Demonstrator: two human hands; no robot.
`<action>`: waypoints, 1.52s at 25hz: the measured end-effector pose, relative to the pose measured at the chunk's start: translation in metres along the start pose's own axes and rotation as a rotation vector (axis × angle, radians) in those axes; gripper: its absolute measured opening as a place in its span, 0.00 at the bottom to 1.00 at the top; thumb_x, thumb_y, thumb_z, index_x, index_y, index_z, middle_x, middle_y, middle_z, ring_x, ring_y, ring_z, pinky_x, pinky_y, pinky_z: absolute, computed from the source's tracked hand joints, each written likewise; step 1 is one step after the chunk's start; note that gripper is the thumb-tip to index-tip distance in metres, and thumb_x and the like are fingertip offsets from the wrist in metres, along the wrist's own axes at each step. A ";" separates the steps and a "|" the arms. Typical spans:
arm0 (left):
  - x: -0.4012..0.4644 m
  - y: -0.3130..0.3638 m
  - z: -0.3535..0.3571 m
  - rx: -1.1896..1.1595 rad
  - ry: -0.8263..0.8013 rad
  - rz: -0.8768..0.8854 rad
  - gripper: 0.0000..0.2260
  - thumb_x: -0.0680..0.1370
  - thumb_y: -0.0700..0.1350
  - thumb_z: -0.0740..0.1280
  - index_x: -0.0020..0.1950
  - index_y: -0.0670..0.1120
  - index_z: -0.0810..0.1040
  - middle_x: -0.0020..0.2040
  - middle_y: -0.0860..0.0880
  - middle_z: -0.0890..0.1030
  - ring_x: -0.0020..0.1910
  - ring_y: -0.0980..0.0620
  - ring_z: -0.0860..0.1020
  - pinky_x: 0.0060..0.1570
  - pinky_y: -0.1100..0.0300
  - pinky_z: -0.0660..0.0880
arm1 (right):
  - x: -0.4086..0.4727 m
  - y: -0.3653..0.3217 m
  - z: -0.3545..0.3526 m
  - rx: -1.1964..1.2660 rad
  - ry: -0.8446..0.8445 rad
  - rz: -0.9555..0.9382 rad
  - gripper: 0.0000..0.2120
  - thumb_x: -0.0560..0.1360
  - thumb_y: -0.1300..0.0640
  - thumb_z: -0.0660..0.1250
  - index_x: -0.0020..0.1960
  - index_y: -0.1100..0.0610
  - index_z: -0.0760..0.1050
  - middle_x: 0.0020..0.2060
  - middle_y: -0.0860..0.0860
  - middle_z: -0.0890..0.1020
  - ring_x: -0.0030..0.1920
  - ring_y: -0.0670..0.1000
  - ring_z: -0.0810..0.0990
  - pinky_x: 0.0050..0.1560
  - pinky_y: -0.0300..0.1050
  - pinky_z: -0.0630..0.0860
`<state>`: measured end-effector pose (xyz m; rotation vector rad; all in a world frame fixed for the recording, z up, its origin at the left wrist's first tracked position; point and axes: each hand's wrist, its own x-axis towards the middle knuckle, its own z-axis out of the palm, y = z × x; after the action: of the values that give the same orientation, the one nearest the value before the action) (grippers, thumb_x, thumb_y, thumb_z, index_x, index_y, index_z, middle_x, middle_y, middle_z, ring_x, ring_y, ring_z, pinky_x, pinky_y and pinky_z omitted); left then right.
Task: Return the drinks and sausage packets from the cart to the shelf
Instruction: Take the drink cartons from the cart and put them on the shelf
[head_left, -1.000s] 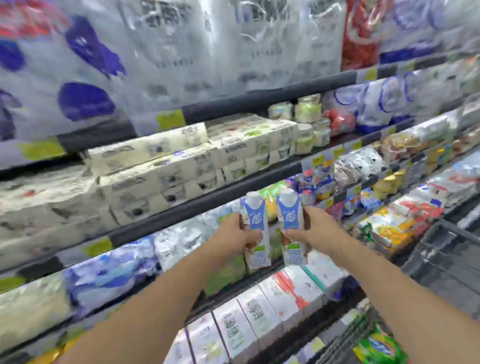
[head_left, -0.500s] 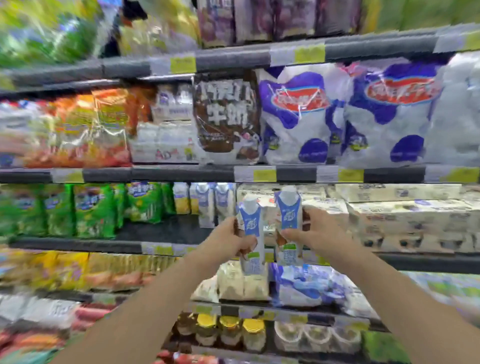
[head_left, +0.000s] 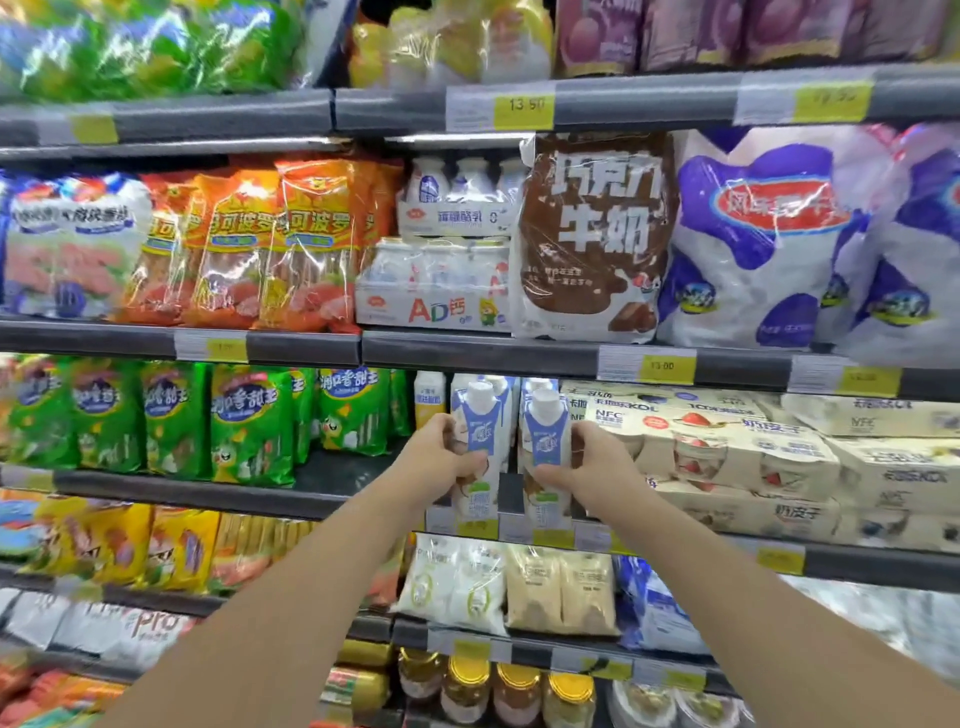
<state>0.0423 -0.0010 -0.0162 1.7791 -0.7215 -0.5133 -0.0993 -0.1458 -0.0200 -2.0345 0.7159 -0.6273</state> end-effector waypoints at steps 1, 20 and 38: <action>0.006 0.000 0.001 -0.002 0.015 0.006 0.12 0.76 0.38 0.71 0.56 0.42 0.72 0.45 0.41 0.81 0.39 0.49 0.79 0.41 0.55 0.78 | 0.005 0.000 0.003 -0.014 0.016 0.009 0.17 0.68 0.56 0.79 0.52 0.53 0.75 0.47 0.51 0.84 0.42 0.54 0.84 0.40 0.54 0.84; 0.052 -0.018 0.021 0.227 0.091 0.112 0.17 0.74 0.40 0.73 0.60 0.49 0.73 0.51 0.53 0.81 0.47 0.55 0.79 0.37 0.66 0.71 | 0.042 0.012 0.029 -0.134 0.111 0.078 0.17 0.70 0.61 0.77 0.54 0.56 0.75 0.51 0.51 0.82 0.50 0.51 0.80 0.51 0.48 0.78; 0.012 -0.026 0.012 0.460 0.086 0.036 0.32 0.75 0.52 0.71 0.73 0.43 0.62 0.67 0.44 0.72 0.61 0.47 0.74 0.56 0.57 0.72 | -0.007 0.008 0.019 -0.162 0.207 -0.026 0.17 0.74 0.55 0.73 0.61 0.55 0.72 0.53 0.48 0.78 0.54 0.48 0.76 0.54 0.42 0.73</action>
<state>0.0489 -0.0118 -0.0444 2.1945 -0.8575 -0.2539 -0.0934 -0.1339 -0.0376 -2.1499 0.8869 -0.8267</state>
